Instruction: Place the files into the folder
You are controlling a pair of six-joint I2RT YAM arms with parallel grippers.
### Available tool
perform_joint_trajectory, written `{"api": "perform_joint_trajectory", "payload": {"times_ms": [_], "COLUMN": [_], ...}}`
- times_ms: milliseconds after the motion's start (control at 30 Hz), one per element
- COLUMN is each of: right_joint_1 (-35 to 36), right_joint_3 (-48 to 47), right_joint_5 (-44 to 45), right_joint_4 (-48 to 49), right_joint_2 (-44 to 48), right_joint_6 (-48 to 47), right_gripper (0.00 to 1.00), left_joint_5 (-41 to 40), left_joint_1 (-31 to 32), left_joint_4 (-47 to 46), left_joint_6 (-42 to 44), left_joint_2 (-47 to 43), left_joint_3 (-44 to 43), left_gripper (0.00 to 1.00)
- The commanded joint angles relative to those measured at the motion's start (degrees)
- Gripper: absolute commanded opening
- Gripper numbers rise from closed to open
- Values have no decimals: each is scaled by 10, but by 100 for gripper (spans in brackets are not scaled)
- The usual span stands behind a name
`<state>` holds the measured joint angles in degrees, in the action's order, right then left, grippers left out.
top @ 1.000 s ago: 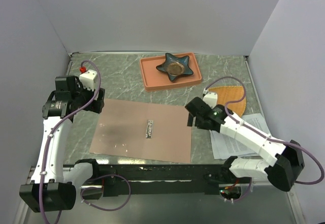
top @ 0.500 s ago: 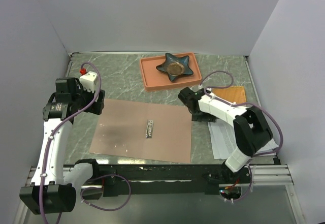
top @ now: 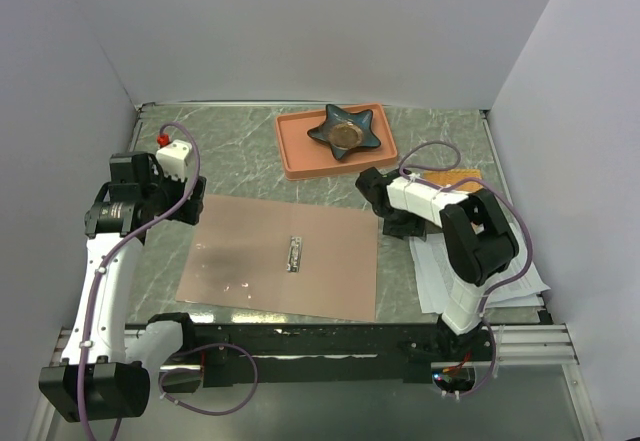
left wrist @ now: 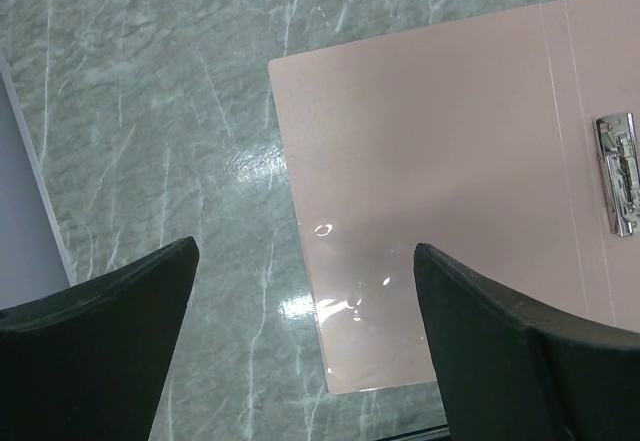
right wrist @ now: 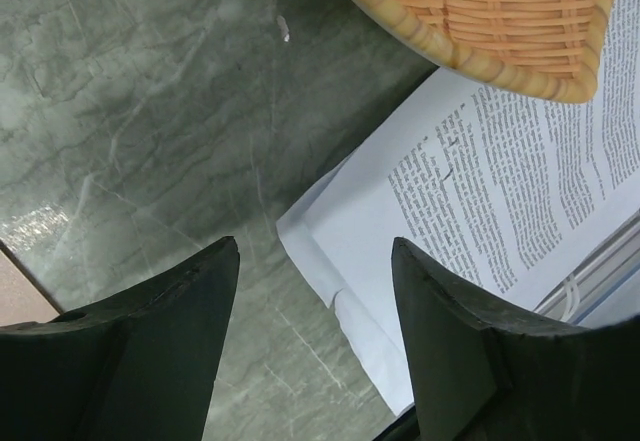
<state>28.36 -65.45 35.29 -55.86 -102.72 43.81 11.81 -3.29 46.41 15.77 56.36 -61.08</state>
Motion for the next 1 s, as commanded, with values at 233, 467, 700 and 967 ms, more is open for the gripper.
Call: {"api": "perform_joint_trajectory", "payload": {"times_ms": [233,467,700,967], "right_joint_1": [-7,-8,-8,-10], "right_joint_3": [-6,6,-15,-24], "right_joint_5": [19,18,26,26], "right_joint_4": [9,-7,-60,-74], "right_joint_2": [-13,-6,-21,-32], "right_joint_6": [28,47,76,82], "right_gripper": [67,60,58,58], "left_joint_5": [-14,-19,-23,-26], "left_joint_1": [1,1,1,2], "left_joint_4": [-33,-41,-44,-48], "left_joint_6": [10,13,17,21], "left_joint_2": [-2,-4,-9,-13], "left_joint_3": [16,20,23,29], "left_gripper": [96,96,96,96]}}
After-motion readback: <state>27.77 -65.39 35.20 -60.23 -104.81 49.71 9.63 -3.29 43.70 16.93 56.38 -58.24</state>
